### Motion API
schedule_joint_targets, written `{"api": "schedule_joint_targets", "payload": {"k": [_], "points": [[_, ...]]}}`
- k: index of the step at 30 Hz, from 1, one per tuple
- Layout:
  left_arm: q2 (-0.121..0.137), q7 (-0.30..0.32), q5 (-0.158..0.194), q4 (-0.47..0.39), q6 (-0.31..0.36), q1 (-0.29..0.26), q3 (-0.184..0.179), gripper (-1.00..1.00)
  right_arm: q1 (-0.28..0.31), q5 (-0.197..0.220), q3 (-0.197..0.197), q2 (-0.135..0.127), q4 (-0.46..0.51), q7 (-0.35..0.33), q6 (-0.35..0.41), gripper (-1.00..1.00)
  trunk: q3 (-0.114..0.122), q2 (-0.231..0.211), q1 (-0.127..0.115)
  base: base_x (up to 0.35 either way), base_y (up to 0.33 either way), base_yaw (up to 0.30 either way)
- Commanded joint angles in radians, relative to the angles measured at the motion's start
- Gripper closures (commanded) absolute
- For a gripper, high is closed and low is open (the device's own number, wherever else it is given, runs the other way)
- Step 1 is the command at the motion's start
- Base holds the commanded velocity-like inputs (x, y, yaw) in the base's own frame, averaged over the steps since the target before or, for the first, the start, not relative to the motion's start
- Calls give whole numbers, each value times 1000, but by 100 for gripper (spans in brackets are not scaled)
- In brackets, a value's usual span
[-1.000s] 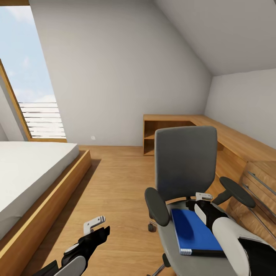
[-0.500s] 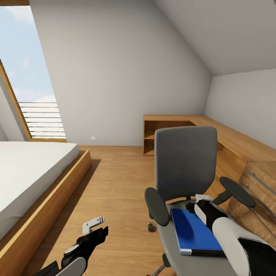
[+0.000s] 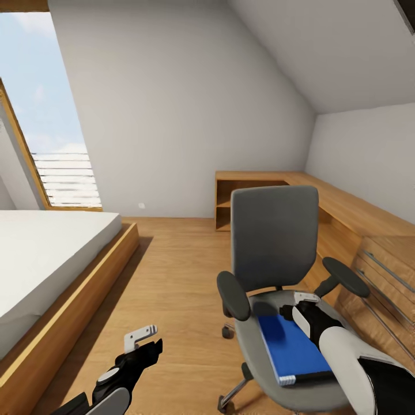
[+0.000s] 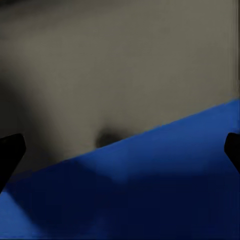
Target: In the bedroom, organize the workspace by keeping the computer under the desk, ensuring the monitor is on the desk, placing the keyboard on the desk next to the monitor, placing the mouse on the desk next to the keyboard, moving the folder from the swivel chair onto the desk next to the mouse, stacking the notebook on top of the folder with the pen on top of the notebook, and positioning the swivel chair next to the desk.
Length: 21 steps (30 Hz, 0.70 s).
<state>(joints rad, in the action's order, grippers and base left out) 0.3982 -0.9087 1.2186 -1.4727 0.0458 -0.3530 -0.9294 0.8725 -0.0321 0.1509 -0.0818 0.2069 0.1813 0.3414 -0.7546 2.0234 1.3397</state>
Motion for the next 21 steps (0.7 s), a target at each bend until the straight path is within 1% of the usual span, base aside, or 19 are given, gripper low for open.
{"api": "schedule_joint_targets", "payload": {"k": [1,5,10,15,21], "points": [[1,-6,1,-1,5,-1,-2,-100,0,-3,6,0,2,1,5,-100,-1,1,0,-167,0,0],[1,-6,2,-1,5,-1,-2,-100,0,-3,6,0,2,1,5,-100,-1,1,0,-239,0,0],[1,-6,3,-1,5,-1,-2,-100,0,-3,6,0,2,1,4,-100,-1,1,0,-124,0,0],[1,-4,5,0,5,-1,-2,-100,0,-3,5,0,2,0,4,-100,-1,1,0,-230,0,0],[1,-4,5,2,5,-1,-1,-100,0,-4,4,0,2,0,3,-100,-1,1,0,-54,0,0]]}}
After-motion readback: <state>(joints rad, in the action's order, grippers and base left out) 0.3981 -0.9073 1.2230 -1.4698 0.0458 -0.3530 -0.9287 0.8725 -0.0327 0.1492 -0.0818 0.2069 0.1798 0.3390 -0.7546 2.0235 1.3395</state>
